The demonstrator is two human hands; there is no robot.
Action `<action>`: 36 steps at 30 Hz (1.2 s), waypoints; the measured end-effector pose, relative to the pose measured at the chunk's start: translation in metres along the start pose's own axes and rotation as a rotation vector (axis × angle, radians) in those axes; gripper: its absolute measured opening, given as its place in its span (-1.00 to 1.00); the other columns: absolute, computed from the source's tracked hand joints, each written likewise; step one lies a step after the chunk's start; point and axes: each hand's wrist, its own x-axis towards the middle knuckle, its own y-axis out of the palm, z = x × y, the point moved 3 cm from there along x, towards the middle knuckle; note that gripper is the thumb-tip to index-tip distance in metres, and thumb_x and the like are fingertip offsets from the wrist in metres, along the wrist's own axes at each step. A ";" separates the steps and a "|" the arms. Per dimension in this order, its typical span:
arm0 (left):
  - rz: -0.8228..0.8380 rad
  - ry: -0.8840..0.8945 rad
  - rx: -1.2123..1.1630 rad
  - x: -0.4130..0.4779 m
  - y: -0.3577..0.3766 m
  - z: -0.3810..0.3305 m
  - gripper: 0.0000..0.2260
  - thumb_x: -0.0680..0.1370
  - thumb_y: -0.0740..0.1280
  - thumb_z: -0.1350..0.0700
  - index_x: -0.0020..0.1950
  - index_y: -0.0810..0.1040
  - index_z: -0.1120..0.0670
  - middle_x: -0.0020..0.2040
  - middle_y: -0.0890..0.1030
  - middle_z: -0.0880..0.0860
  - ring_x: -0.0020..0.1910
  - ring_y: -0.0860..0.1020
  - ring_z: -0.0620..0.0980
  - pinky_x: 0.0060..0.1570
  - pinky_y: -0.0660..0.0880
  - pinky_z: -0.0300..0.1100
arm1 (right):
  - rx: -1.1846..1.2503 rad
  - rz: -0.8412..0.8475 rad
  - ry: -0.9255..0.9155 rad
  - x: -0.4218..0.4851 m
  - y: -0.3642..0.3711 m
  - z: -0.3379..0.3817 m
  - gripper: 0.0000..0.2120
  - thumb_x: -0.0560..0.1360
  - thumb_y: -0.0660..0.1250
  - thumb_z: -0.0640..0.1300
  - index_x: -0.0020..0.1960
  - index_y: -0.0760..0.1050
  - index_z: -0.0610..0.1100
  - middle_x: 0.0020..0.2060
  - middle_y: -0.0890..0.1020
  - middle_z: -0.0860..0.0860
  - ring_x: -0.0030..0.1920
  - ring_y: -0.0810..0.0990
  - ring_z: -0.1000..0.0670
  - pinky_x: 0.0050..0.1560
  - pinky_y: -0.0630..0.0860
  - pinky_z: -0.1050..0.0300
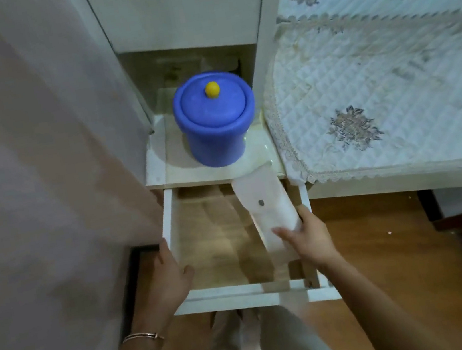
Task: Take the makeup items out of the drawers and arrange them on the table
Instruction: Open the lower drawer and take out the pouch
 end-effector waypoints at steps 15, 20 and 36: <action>-0.135 -0.356 -0.047 0.010 0.014 -0.015 -0.16 0.27 0.25 -0.18 0.45 -0.03 0.01 0.36 0.30 0.29 0.16 0.46 0.35 0.14 0.46 0.21 | 0.140 -0.283 -0.075 0.169 -0.142 0.043 -0.31 0.38 0.43 -0.09 0.39 0.18 -0.20 0.30 0.43 -0.19 0.29 0.43 -0.20 0.28 0.41 -0.10; -0.124 -0.354 0.015 -0.002 0.011 -0.036 -0.13 0.28 0.24 -0.13 0.50 -0.05 0.06 0.46 0.19 0.24 0.38 0.25 0.28 0.32 0.27 0.14 | -0.235 -0.275 -0.084 0.183 -0.129 0.033 -0.20 0.38 0.40 0.06 0.45 0.07 -0.12 0.46 0.13 -0.21 0.45 0.07 -0.25 0.40 0.12 -0.24; -0.087 -0.158 0.144 -0.005 0.015 -0.011 -0.22 0.39 0.18 -0.14 0.51 -0.04 0.11 0.47 0.18 0.24 0.35 0.31 0.28 0.31 0.30 0.08 | -0.456 -0.379 -0.333 0.131 -0.094 0.032 -0.36 0.46 0.30 0.06 0.41 0.21 -0.24 0.41 0.26 -0.26 0.43 0.17 -0.26 0.41 0.13 -0.18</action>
